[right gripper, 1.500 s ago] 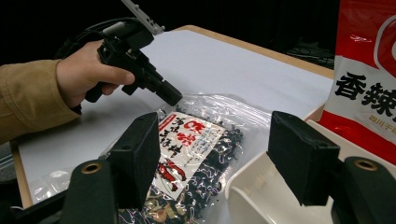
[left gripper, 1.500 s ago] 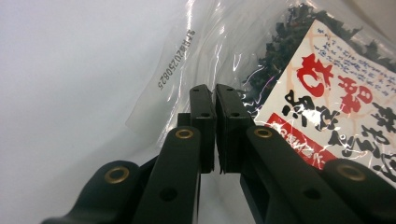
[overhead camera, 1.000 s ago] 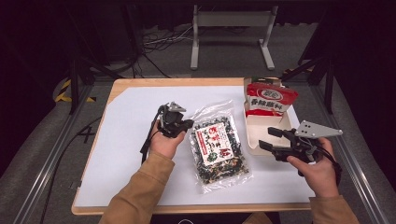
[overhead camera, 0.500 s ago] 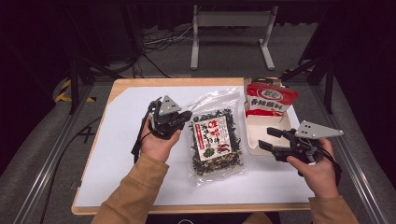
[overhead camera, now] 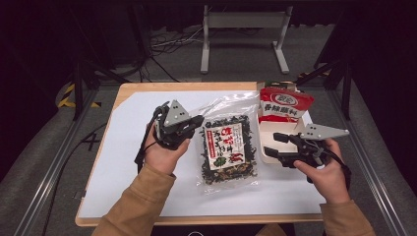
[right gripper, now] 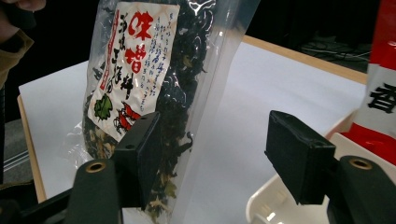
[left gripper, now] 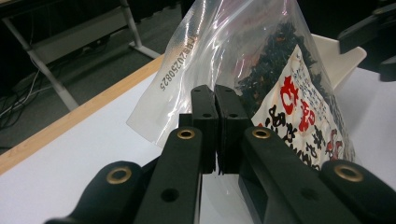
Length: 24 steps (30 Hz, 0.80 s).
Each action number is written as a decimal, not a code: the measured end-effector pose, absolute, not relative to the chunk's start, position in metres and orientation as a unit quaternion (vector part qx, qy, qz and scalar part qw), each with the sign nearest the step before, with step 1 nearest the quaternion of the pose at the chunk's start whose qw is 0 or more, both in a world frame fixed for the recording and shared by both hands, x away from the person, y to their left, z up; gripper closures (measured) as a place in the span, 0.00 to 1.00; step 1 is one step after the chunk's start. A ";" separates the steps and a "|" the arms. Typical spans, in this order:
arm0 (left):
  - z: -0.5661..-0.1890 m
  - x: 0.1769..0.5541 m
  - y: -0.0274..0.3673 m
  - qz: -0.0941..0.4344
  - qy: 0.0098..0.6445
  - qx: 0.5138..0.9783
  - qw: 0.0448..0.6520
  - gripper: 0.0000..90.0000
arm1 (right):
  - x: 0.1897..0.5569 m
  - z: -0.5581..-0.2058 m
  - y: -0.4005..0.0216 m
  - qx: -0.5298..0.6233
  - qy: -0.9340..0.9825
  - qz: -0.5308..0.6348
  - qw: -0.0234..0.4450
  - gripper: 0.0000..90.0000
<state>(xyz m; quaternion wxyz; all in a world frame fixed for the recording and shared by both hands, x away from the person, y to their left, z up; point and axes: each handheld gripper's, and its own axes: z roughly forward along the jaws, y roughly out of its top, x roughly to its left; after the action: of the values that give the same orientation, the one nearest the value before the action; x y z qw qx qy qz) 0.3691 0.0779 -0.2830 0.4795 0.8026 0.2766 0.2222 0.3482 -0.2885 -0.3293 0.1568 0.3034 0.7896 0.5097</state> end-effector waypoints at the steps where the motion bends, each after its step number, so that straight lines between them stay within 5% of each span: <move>1: -0.282 0.369 0.078 0.223 0.274 0.802 0.481 0.98 | 0.351 -0.329 -0.286 0.302 0.791 0.508 0.156 0.40; 24: -0.278 0.357 0.067 0.218 0.226 0.804 0.504 0.97 | 0.375 -0.334 -0.239 0.259 0.814 0.518 0.050 0.37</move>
<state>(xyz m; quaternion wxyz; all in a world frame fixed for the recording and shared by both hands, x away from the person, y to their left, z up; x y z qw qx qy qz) 0.3575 0.0675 -0.2784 0.5045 0.8043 0.2256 0.2184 0.3746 -0.2388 -0.3345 0.0503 0.2595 0.8138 0.5176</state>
